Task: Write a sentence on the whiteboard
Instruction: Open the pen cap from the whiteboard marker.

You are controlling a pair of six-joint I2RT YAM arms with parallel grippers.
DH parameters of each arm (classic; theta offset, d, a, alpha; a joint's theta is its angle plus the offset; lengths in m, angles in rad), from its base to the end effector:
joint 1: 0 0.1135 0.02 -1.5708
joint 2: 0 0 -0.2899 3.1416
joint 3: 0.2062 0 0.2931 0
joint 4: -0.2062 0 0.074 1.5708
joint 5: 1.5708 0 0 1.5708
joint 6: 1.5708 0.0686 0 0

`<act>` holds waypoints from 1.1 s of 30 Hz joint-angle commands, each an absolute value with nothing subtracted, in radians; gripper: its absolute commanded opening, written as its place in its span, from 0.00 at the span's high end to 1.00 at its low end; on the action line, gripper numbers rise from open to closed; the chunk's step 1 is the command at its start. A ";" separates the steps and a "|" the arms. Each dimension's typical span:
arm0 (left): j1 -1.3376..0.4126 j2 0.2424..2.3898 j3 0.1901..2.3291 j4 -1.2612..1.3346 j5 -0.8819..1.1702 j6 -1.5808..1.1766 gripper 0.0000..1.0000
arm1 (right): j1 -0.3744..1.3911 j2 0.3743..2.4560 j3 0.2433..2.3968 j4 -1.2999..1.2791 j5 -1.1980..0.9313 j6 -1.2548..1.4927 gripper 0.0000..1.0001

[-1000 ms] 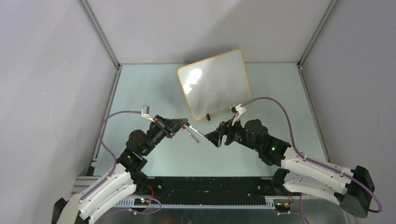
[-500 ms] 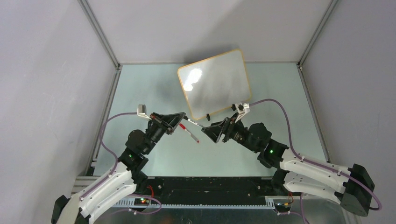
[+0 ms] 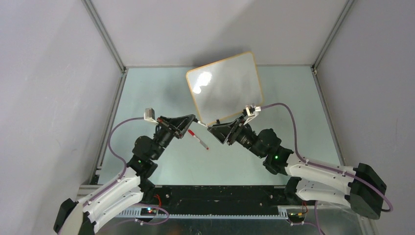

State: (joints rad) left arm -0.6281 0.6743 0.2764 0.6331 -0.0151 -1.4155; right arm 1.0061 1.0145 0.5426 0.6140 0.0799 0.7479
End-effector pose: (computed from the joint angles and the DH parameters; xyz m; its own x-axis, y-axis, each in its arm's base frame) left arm 0.1786 -0.1284 0.2719 -0.5396 -0.8290 -0.1469 0.2753 -0.0088 -0.9613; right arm 0.1602 0.2426 0.3029 -0.4884 0.4959 -0.7180 -0.6379 0.3587 0.6815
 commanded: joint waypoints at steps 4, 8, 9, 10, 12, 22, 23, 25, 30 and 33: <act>-0.629 0.702 0.308 0.700 0.027 -1.441 1.00 | 1.013 1.049 0.566 0.735 0.094 0.768 0.57; -0.628 0.717 0.304 0.715 0.034 -1.454 1.00 | 1.013 1.060 0.573 0.741 0.097 0.777 0.60; -0.629 0.718 0.302 0.719 0.035 -1.455 1.00 | 1.013 1.062 0.573 0.745 0.097 0.778 0.62; -0.629 0.722 0.300 0.725 0.036 -1.459 1.00 | 1.012 1.065 0.574 0.747 0.098 0.782 0.63; -0.629 0.723 0.299 0.731 0.036 -1.462 1.00 | 1.013 1.070 0.574 0.748 0.099 0.786 0.65; -0.629 0.706 0.279 0.733 0.013 -1.463 1.00 | 1.012 1.058 0.574 0.725 0.094 0.795 1.00; -0.629 0.693 0.273 0.725 0.006 -1.464 1.00 | 1.011 1.051 0.574 0.714 0.093 0.792 1.00; -0.627 0.665 0.244 0.689 -0.048 -1.483 1.00 | 1.012 1.038 0.573 0.685 0.092 0.786 1.00; -0.498 0.573 0.181 0.643 -0.040 -1.538 1.00 | 1.010 0.994 0.572 0.592 0.076 0.757 1.00; -0.350 0.529 0.179 0.566 0.030 -1.530 1.00 | 1.008 0.958 0.562 0.522 0.072 0.743 1.00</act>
State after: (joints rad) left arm -0.4973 0.5854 0.1791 0.6350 0.0105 -1.5127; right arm 1.0153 1.0267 0.5438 0.5922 0.0532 0.7803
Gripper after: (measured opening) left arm 0.053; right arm 0.139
